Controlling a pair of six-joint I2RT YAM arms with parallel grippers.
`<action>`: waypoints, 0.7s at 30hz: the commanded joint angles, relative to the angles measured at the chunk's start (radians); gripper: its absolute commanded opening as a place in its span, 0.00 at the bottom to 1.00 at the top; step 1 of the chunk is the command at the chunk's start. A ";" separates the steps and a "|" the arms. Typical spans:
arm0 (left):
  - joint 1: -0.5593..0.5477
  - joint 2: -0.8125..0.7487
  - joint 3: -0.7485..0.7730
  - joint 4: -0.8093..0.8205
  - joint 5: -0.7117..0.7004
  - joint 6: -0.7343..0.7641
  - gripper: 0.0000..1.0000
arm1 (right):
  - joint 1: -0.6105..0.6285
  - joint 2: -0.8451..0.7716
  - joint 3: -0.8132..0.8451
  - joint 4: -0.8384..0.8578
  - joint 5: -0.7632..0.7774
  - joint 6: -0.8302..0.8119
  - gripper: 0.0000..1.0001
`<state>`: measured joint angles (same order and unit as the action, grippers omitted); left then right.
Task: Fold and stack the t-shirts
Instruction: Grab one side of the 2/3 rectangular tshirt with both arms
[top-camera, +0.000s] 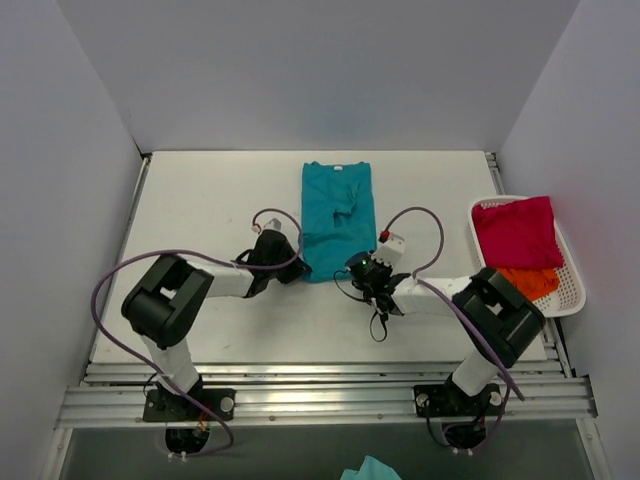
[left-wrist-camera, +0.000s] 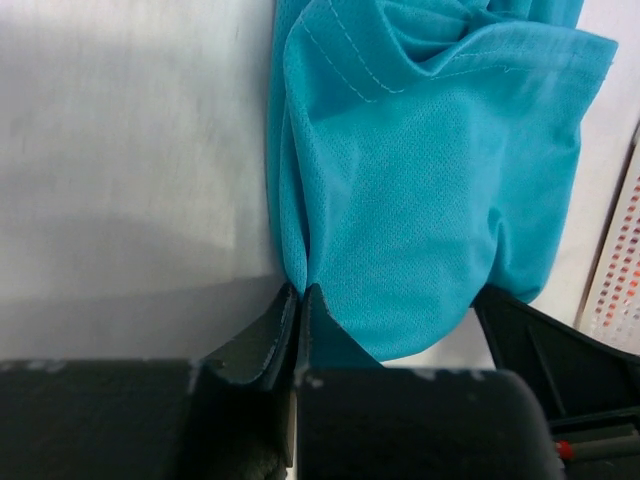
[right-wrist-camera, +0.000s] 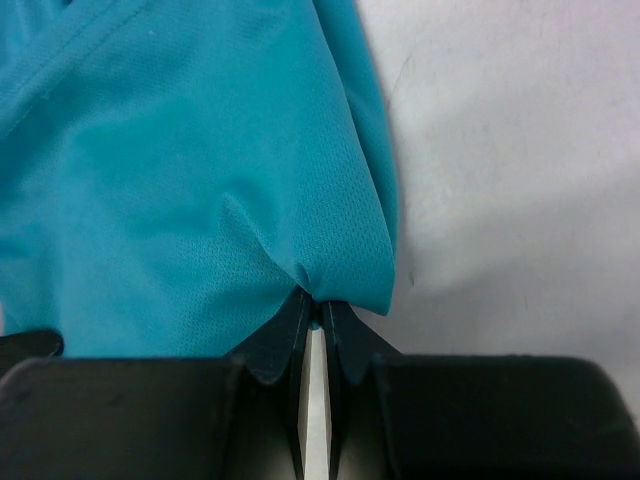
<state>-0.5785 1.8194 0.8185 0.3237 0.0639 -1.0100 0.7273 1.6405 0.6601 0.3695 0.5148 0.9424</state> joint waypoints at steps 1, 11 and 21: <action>-0.043 -0.097 -0.068 -0.124 -0.004 0.004 0.02 | 0.059 -0.128 -0.028 -0.144 0.020 0.030 0.00; -0.129 -0.437 -0.173 -0.293 -0.058 -0.035 0.02 | 0.259 -0.404 -0.007 -0.437 0.171 0.150 0.00; -0.104 -0.631 0.014 -0.549 -0.202 0.022 0.03 | 0.282 -0.392 0.162 -0.578 0.286 0.110 0.00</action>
<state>-0.7010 1.2091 0.7273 -0.1448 -0.0761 -1.0245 1.0096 1.2385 0.7330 -0.1249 0.6853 1.0695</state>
